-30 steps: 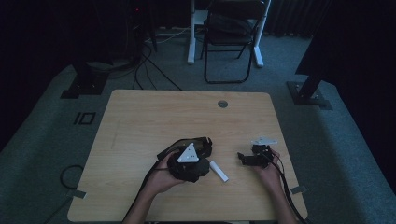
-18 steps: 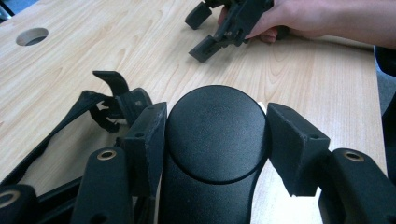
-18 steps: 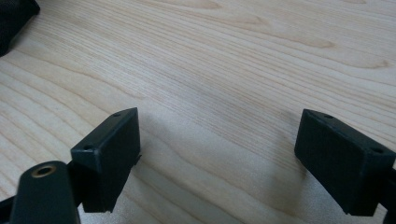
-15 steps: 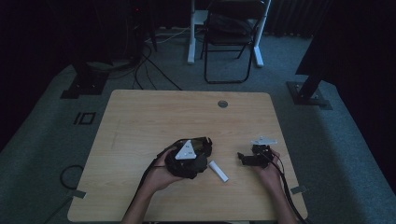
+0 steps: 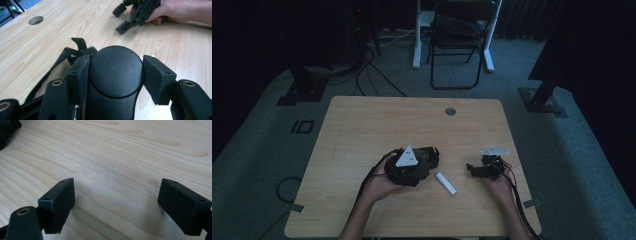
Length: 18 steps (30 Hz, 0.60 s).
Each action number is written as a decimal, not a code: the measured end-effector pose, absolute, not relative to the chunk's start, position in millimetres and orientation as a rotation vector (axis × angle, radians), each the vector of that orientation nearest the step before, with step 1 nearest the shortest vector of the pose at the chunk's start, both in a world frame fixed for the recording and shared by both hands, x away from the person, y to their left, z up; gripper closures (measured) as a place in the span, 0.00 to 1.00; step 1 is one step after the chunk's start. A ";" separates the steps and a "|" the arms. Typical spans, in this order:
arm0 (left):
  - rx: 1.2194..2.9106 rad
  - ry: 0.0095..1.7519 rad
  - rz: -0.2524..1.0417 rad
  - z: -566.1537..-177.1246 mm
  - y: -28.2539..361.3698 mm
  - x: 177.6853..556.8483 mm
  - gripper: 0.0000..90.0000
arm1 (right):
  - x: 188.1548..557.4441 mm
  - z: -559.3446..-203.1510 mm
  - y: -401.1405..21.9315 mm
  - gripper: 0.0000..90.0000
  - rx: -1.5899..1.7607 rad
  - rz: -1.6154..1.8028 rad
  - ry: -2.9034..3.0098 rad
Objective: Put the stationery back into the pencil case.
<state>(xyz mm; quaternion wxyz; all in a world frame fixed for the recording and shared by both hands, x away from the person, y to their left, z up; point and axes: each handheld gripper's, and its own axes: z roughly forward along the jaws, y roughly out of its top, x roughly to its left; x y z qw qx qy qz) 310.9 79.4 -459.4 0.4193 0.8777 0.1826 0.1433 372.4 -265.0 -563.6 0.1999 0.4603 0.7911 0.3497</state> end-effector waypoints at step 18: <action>2.181 0.509 0.406 -458.1 88.7 322.2 0.46 | 372.4 -563.7 -265.0 0.16 1.285 0.976 2.213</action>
